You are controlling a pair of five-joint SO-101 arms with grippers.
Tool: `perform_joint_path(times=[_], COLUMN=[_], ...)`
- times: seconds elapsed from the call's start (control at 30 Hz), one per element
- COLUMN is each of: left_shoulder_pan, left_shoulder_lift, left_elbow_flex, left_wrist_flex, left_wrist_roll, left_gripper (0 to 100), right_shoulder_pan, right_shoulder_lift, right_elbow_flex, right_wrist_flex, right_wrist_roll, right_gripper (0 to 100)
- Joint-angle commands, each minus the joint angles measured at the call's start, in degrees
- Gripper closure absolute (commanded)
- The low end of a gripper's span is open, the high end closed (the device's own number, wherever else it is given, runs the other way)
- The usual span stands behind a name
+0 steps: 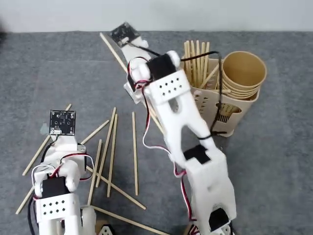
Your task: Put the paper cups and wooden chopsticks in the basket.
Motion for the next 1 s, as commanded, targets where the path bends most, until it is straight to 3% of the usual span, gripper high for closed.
perform_joint_path(times=[0.0, 0.27, 0.4, 0.83, 0.97], left_shoulder_pan=[-0.2, -0.2, -0.2, 0.0, 0.0], left_shoulder_lift=[-1.1, -1.1, -1.1, -1.1, -1.1], left_elbow_flex=[-0.5, -0.4, -0.3, -0.2, -0.2], left_wrist_flex=[-1.5, -1.5, -1.5, -1.5, -1.5], left_wrist_roll=[-0.5, -0.5, -0.5, -0.5, -0.5], left_gripper=[99, 99, 99, 99, 99], right_shoulder_pan=[-1.3, -0.7, 0.0, 17.8, 22.9], right_shoulder_lift=[-13.1, -32.6, -40.2, -48.8, -48.2], right_elbow_flex=[4.4, 7.1, 7.1, 7.3, 7.5], right_wrist_flex=[2.6, 2.2, -3.0, -20.4, -27.3], right_wrist_roll=[-3.3, -7.8, -7.8, -8.6, -13.7], right_gripper=[99.1, 99.1, 99.1, 99.1, 99.1])
